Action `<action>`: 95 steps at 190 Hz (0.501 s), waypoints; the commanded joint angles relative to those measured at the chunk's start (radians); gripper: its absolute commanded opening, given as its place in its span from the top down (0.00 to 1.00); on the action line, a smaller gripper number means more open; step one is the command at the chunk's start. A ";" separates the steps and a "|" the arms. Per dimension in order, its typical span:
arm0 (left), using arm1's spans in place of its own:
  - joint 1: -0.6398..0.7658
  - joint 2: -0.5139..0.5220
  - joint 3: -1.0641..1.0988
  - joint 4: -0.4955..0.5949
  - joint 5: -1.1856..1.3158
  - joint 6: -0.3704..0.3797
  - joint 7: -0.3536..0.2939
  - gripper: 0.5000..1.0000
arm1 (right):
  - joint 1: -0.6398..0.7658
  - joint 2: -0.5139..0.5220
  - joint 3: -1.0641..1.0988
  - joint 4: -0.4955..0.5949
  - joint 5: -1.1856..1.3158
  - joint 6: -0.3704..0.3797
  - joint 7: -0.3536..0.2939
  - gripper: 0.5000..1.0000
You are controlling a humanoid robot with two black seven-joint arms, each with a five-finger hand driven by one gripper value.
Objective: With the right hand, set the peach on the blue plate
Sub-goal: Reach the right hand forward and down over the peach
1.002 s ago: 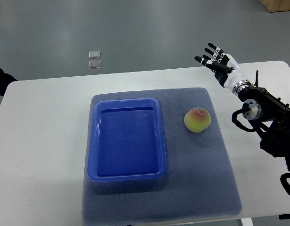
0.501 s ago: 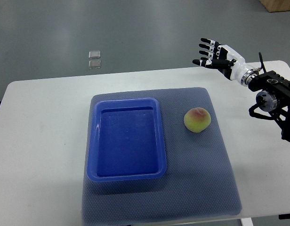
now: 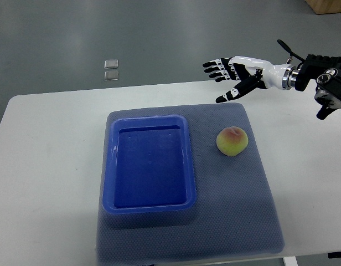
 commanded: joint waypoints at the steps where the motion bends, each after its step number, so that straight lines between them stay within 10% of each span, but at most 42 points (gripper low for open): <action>1: 0.000 0.000 0.000 -0.001 0.000 0.000 0.000 0.00 | 0.040 -0.030 -0.054 0.049 -0.073 0.020 0.007 0.14; 95: 0.000 0.000 0.001 -0.004 0.000 0.000 0.000 0.00 | 0.117 -0.079 -0.222 0.225 -0.384 0.020 0.035 0.14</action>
